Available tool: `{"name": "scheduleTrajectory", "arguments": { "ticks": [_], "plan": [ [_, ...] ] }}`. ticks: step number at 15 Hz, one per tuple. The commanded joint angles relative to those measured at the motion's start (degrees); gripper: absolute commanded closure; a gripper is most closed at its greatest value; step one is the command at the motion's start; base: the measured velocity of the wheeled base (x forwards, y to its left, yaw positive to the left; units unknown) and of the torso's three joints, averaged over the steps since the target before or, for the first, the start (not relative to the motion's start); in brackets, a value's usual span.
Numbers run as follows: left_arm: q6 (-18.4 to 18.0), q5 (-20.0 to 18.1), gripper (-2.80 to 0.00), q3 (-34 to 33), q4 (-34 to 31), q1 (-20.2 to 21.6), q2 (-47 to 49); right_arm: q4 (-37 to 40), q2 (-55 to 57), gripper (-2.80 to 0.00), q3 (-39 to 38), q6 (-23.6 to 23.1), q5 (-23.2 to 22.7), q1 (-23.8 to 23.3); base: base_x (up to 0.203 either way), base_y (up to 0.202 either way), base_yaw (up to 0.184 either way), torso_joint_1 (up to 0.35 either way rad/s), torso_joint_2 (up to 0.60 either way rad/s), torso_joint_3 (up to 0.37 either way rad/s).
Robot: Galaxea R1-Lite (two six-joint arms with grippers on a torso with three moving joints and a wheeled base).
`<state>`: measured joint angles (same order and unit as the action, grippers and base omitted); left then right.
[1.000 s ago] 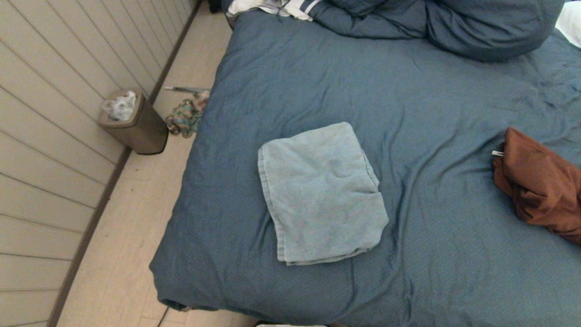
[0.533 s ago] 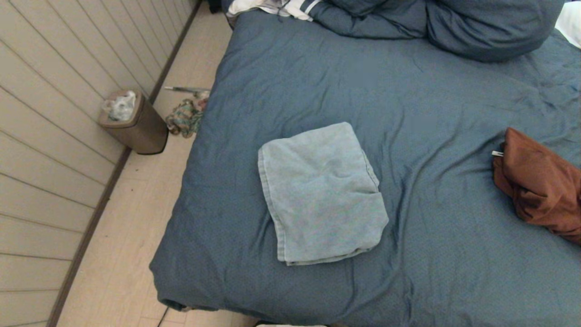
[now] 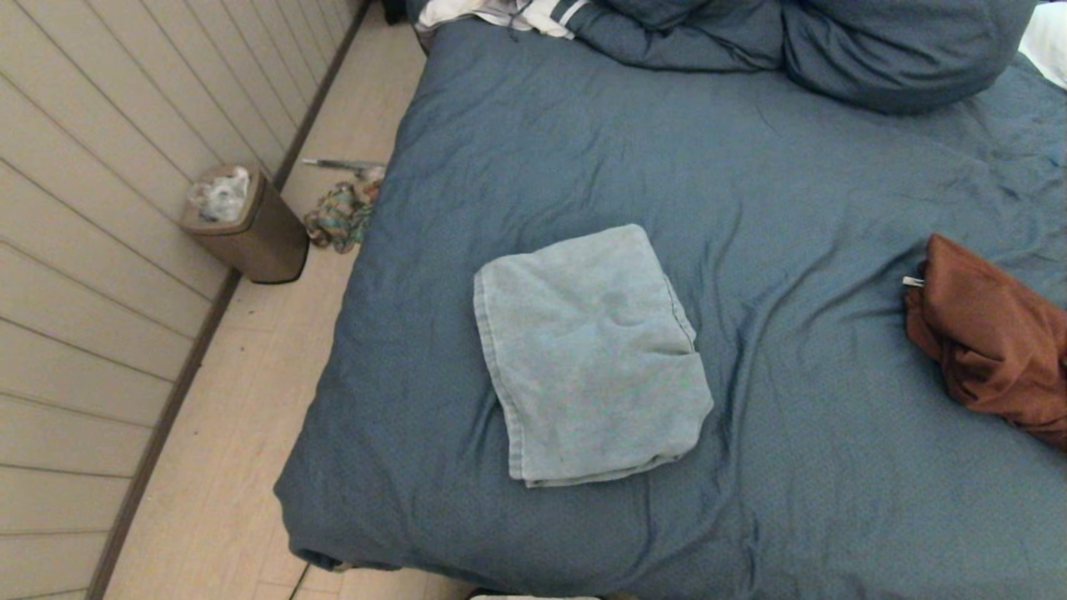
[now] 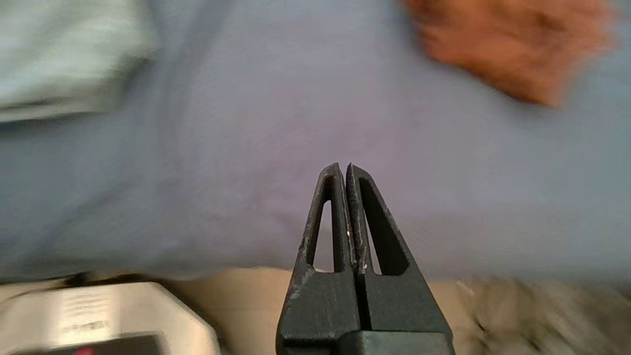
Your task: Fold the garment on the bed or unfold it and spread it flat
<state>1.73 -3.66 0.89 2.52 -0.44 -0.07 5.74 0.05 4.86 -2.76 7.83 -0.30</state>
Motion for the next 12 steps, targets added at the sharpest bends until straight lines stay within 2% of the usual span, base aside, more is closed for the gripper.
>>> {"name": "scheduleTrajectory", "arguments": {
  "ticks": [1,4,5,6,7,8,12],
  "plan": [
    [0.2,0.0,0.0,-0.9,1.0,0.0,0.2,-0.3,-0.8,0.0,-0.6,0.0,-1.6,0.0,0.0,0.0,0.0,0.0,0.0,0.0],
    [0.2,0.0,0.0,-0.9,1.0,0.0,0.2,-0.3,-0.8,0.0,-0.6,0.0,-1.6,0.0,0.0,0.0,0.0,0.0,0.0,0.0],
    [-1.4,-0.1,0.0,-0.5,0.0,0.0,0.2,-1.8,-0.7,0.0,-1.2,1.4,-0.9,0.0,0.0,0.0,0.0,0.0,0.0,0.0],
    [-6.0,-0.1,0.0,0.0,-1.5,0.0,0.2,-3.9,-0.7,0.0,-2.0,3.2,-0.1,0.0,0.0,0.0,0.0,0.0,0.0,0.0],
    [-7.2,0.2,0.0,0.1,-2.3,0.0,0.2,-4.0,-0.7,0.0,-2.0,3.6,-0.1,0.0,0.0,0.0,0.0,0.0,0.0,0.0],
    [-10.1,2.4,0.0,-1.0,-2.7,0.1,0.3,-4.1,-0.7,0.0,-2.0,4.0,-0.1,0.0,0.0,0.0,0.0,0.0,0.0,0.0],
    [-9.0,1.7,0.0,-1.1,-3.4,0.1,0.1,-4.1,-0.7,0.0,-2.0,4.8,0.0,0.0,0.0,0.0,0.0,0.0,0.0,0.0]
  ]
}}
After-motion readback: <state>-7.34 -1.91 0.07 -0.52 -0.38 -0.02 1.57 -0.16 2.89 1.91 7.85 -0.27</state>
